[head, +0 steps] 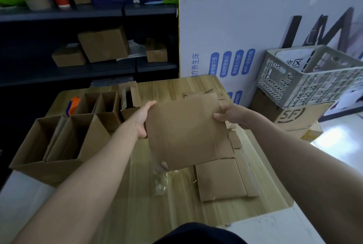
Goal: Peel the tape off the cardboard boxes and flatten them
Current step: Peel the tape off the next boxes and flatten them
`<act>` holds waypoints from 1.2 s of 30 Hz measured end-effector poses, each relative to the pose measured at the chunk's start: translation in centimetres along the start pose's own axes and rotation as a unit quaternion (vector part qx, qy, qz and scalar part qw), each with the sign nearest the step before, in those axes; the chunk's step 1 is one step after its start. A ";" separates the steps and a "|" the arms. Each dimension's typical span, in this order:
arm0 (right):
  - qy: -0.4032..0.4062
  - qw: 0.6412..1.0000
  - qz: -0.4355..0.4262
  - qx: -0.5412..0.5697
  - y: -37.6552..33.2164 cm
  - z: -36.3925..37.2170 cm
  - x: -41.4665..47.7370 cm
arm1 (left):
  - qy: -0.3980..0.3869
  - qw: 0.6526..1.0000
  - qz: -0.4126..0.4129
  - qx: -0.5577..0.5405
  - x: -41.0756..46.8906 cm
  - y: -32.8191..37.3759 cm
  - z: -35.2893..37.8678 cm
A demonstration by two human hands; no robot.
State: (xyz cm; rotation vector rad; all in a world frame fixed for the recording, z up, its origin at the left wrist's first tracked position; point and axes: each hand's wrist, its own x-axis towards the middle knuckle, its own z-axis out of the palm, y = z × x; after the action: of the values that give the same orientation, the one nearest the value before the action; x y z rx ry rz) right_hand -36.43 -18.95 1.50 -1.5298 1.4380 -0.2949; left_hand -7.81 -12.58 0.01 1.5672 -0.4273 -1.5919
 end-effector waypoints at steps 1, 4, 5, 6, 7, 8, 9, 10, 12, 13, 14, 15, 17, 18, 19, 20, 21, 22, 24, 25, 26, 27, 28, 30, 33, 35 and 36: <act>-0.016 0.999 0.002 0.033 0.1 -0.1 -0.1 | -0.004 1.000 -0.002 0.006 0.1 0.0 0.1; -0.014 0.996 0.003 0.090 -0.3 0.2 0.2 | -0.037 0.999 0.009 0.028 0.4 -0.1 1.4; 0.034 0.999 -0.004 0.036 -0.5 0.6 0.5 | -0.052 0.998 0.017 0.026 0.5 -0.2 2.0; 0.095 0.995 -0.012 -0.037 -0.6 1.0 0.7 | -0.068 0.997 0.028 0.020 0.4 -0.3 2.5; 0.157 0.982 -0.027 -0.105 -0.7 1.2 1.1 | -0.085 0.995 0.044 0.013 0.3 -0.2 2.9; 0.196 0.971 -0.048 -0.131 -0.9 1.4 1.3 | -0.098 0.993 0.062 0.004 0.3 -0.2 3.1; 0.211 0.969 -0.071 -0.109 -1.0 1.3 1.4 | -0.108 0.991 0.079 -0.005 0.2 -0.1 3.2; 0.219 0.970 -0.091 -0.055 -1.1 1.2 1.4 | -0.118 0.988 0.094 -0.010 0.2 -0.1 3.1; 0.250 0.959 -0.108 0.076 -1.1 0.8 1.3 | -0.137 0.984 0.117 -0.005 -0.1 0.1 3.0; 0.264 0.951 -0.102 0.122 -1.2 0.6 1.3 | -0.141 0.982 0.125 0.000 -0.2 0.1 3.0; 0.276 0.945 -0.092 0.151 -1.4 0.3 1.3 | -0.137 0.982 0.129 0.001 -0.3 0.1 3.0; 0.278 0.941 -0.087 0.170 -1.4 0.1 1.4 | -0.127 0.983 0.130 -0.005 -0.3 0.0 3.1; 0.263 0.943 -0.080 0.189 -1.6 -0.2 1.6 | -0.106 0.985 0.138 -0.008 -0.1 -0.1 3.2; 0.258 0.945 -0.073 0.186 -1.7 -0.3 1.6 | -0.097 0.984 0.149 -0.001 0.1 -0.2 3.3; 0.254 0.948 -0.066 0.181 -1.8 -0.3 1.5 | -0.088 0.983 0.162 0.005 0.1 -0.2 3.4; 0.251 0.950 -0.060 0.177 -1.8 -0.3 1.4 | -0.078 0.981 0.175 0.011 0.2 -0.3 3.5; 0.249 0.951 -0.058 0.172 -1.8 -0.3 1.3 | -0.072 0.980 0.187 0.015 0.2 -0.3 3.7; 0.245 0.952 -0.060 0.171 -1.8 -0.3 1.3 | -0.069 0.978 0.196 0.019 0.2 -0.2 3.9; 0.240 0.950 -0.053 0.191 -1.7 -0.6 1.0 | -0.069 0.975 0.208 0.024 0.2 0.0 4.3; 0.237 0.947 -0.036 0.214 -1.7 -0.8 0.9 | -0.068 0.973 0.218 0.028 0.2 0.1 4.4; 0.232 0.942 -0.010 0.244 -1.6 -1.0 0.9 | -0.069 0.971 0.227 0.030 0.2 0.2 4.5; 0.223 0.936 0.022 0.273 -1.5 -1.2 0.9 | -0.073 0.970 0.230 0.028 0.2 0.3 4.6; 0.217 0.931 0.048 0.291 -1.5 -1.4 1.0 | -0.080 0.970 0.230 0.026 0.2 0.3 4.6; 0.244 0.920 0.087 0.294 -1.2 -1.8 1.4 | -0.098 0.967 0.231 0.036 0.3 0.1 4.9; 0.290 0.914 0.127 0.253 -0.5 -2.0 1.7 | -0.120 0.963 0.235 0.057 0.6 -0.7 5.5; 0.283 0.922 0.134 0.227 0.2 -2.4 1.9 | -0.127 0.960 0.236 0.076 0.8 -1.0 5.7; 0.252 0.933 0.141 0.214 0.6 -2.7 1.7 | -0.132 0.959 0.234 0.089 0.9 -1.2 5.7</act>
State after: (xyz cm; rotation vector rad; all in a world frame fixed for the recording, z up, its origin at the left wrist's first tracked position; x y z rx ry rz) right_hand -38.28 -21.56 1.63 -0.9089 1.8182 -0.8110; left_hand -13.40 -14.33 -0.53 1.2569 -1.0327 -1.4153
